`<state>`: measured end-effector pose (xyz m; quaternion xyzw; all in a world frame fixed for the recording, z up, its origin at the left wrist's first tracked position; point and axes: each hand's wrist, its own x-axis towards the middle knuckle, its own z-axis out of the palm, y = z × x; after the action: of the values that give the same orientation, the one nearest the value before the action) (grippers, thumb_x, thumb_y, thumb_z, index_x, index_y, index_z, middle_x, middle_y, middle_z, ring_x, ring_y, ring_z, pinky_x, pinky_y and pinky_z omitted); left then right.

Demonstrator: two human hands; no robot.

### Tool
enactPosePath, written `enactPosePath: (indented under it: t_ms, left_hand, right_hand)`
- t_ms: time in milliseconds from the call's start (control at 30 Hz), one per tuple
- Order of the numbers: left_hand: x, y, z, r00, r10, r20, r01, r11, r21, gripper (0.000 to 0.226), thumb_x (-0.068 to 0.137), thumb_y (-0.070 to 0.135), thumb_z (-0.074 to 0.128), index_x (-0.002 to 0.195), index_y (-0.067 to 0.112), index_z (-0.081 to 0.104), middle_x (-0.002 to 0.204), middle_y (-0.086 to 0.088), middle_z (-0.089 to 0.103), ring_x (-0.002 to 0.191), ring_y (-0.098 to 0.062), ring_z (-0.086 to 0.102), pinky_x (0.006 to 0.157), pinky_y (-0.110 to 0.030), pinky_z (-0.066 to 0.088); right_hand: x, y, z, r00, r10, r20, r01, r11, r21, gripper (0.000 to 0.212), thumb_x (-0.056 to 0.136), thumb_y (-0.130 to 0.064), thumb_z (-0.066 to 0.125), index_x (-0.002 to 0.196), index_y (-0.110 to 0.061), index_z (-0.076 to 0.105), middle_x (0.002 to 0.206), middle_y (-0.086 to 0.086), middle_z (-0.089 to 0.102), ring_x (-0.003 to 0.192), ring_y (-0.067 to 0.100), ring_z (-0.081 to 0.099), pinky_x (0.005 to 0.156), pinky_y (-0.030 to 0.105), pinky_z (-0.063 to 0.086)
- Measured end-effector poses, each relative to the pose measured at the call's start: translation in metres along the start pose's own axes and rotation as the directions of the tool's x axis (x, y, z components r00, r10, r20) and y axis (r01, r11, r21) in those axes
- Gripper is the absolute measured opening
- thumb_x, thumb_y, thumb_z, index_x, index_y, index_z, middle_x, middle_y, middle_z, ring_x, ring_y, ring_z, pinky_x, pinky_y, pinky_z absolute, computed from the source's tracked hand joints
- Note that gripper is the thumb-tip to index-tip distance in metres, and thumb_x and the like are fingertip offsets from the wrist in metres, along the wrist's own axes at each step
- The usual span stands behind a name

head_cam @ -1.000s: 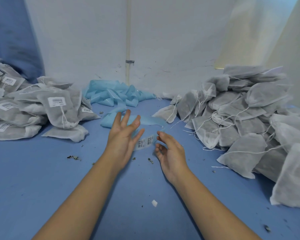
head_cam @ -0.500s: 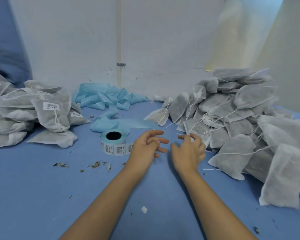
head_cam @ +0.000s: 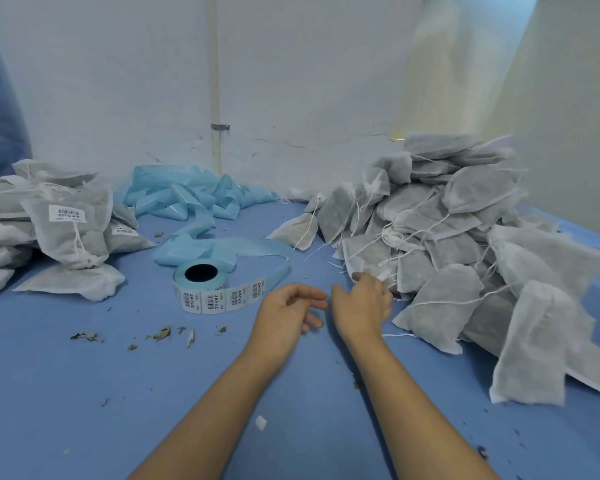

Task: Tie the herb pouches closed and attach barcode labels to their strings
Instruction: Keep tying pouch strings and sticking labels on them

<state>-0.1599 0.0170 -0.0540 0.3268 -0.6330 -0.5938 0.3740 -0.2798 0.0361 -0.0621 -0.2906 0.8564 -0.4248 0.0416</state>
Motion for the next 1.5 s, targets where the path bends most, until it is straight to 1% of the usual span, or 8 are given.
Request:
enactPosePath:
  t_ms: [200,367,700,900,1000,1167,1333,1500]
  left_hand:
    - [0.002,0.002,-0.009,0.985,-0.074,-0.158,0.065,0.996,-0.063,0.028,0.093,-0.003,0.039,0.098,0.012,0.062,0.090,0.003,0.066,0.062,-0.014,0.064,0.051,-0.020,0.047]
    - [0.000,0.007,-0.031,0.969,-0.201,-0.147,0.163,0.959,-0.233,0.014,0.098,0.009,0.047,0.092,0.009,0.059,0.089,-0.005,0.064,0.051,-0.012,0.067,0.044,-0.018,0.049]
    - [0.000,-0.004,-0.047,0.963,-0.234,-0.132,0.171,0.913,-0.369,0.019,0.095,0.021,0.057,0.098,0.004,0.064,0.089,-0.009,0.071,0.063,-0.015,0.070,0.050,-0.020,0.052]
    - [0.004,-0.008,-0.043,0.959,-0.262,-0.105,0.198,0.890,-0.411,0.015,0.096,0.002,0.051,0.100,-0.009,0.059,0.093,-0.025,0.070,0.075,-0.022,0.072,0.063,-0.022,0.058]
    - [0.005,-0.009,-0.043,0.957,-0.267,-0.114,0.213,0.912,-0.350,0.017,0.097,0.004,0.050,0.103,-0.009,0.059,0.093,-0.023,0.070,0.081,-0.025,0.071,0.073,-0.026,0.058]
    - [0.002,-0.005,-0.043,0.972,-0.217,-0.092,0.200,0.965,-0.169,0.024,0.097,0.012,0.047,0.086,0.005,0.066,0.046,0.005,0.041,0.037,-0.007,0.039,0.040,-0.017,0.031]
    - [0.003,-0.001,-0.050,0.952,-0.301,-0.052,0.271,0.911,-0.311,0.021,0.095,0.007,0.044,0.092,0.002,0.064,0.043,0.006,0.029,0.034,-0.007,0.026,0.036,-0.017,0.019]
    - [0.003,0.000,-0.049,0.957,-0.291,-0.020,0.276,0.927,-0.254,0.027,0.093,0.004,0.043,0.067,0.011,0.049,0.043,0.006,0.029,0.035,-0.006,0.021,0.034,-0.016,0.017]
  right_hand:
    - [-0.018,-0.013,0.007,0.995,-0.089,0.052,0.050,0.857,0.513,0.032,0.093,-0.009,0.043,0.117,-0.014,0.064,0.120,-0.002,0.063,0.107,0.010,0.053,0.084,0.012,0.037]
    - [-0.038,-0.029,0.018,0.988,-0.144,0.055,0.071,0.743,0.665,0.034,0.091,0.000,0.040,0.088,-0.019,0.067,0.092,-0.002,0.071,0.091,0.013,0.065,0.085,0.022,0.050]
    - [-0.053,-0.025,0.027,0.912,-0.410,-0.008,0.376,0.828,0.415,0.024,0.087,-0.004,0.052,0.081,-0.018,0.071,0.083,-0.009,0.069,0.077,0.000,0.058,0.067,0.006,0.039]
    - [-0.053,-0.024,0.029,0.885,-0.465,0.007,0.430,0.823,0.370,0.022,0.083,-0.008,0.052,0.076,-0.017,0.070,0.082,-0.010,0.067,0.078,0.005,0.058,0.071,0.016,0.044]
    - [-0.052,-0.024,0.030,0.888,-0.460,-0.017,0.434,0.825,0.362,0.024,0.085,-0.002,0.052,0.086,-0.014,0.073,0.093,-0.007,0.068,0.084,-0.001,0.055,0.076,0.005,0.039]
    - [-0.050,-0.026,0.025,0.914,-0.407,0.010,0.380,0.862,0.335,0.026,0.087,-0.001,0.050,0.098,-0.011,0.072,0.102,-0.002,0.069,0.091,0.008,0.058,0.081,0.012,0.041]
    - [-0.057,-0.030,0.019,0.926,-0.368,-0.085,0.374,0.860,0.347,0.008,0.087,-0.017,0.057,0.084,-0.024,0.056,0.091,-0.012,0.052,0.076,0.001,0.052,0.065,0.021,0.040]
    - [-0.059,-0.032,0.024,0.958,-0.214,0.192,0.165,0.956,0.242,0.033,0.084,-0.028,0.056,0.055,-0.013,0.052,0.057,0.003,0.055,0.059,0.016,0.045,0.057,0.032,0.036]
